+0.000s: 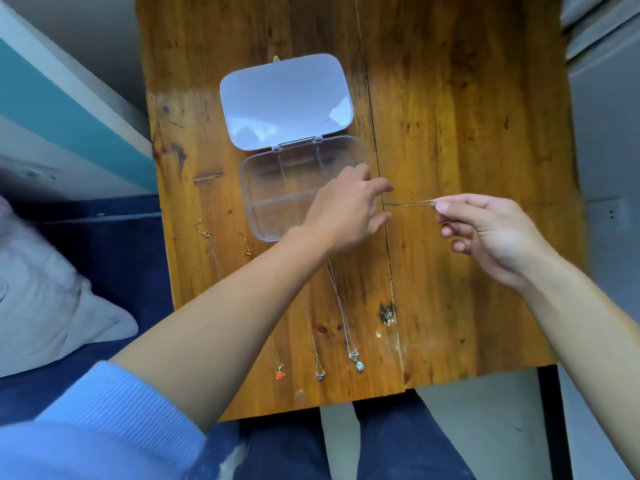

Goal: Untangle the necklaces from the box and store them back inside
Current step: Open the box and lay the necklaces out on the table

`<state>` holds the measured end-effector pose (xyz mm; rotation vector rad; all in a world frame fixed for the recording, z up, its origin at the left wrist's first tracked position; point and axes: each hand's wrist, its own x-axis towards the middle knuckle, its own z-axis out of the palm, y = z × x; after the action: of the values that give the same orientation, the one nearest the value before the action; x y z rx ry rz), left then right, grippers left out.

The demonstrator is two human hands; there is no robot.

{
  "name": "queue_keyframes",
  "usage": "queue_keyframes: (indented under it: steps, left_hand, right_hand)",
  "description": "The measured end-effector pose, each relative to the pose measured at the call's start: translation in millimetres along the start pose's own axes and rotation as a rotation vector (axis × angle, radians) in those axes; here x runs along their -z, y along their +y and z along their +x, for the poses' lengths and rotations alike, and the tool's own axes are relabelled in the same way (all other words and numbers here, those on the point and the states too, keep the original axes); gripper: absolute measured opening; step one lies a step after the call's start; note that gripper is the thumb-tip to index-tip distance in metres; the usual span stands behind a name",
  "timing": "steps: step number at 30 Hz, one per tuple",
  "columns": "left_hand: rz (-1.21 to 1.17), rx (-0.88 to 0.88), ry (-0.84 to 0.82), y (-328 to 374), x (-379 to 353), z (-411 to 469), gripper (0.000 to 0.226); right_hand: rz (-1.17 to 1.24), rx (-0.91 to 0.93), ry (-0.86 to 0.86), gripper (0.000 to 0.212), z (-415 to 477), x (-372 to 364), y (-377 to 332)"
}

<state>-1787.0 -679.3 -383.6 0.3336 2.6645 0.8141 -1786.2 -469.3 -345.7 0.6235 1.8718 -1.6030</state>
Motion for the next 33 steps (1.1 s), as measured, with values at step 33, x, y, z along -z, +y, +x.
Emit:
queue_keyframes:
  steps: [33]
  left_hand:
    - [-0.287,0.446,0.306,19.5,-2.9,-76.5,0.009]
  right_hand:
    - [-0.375,-0.086,-0.010,0.009,-32.2,37.9,105.6]
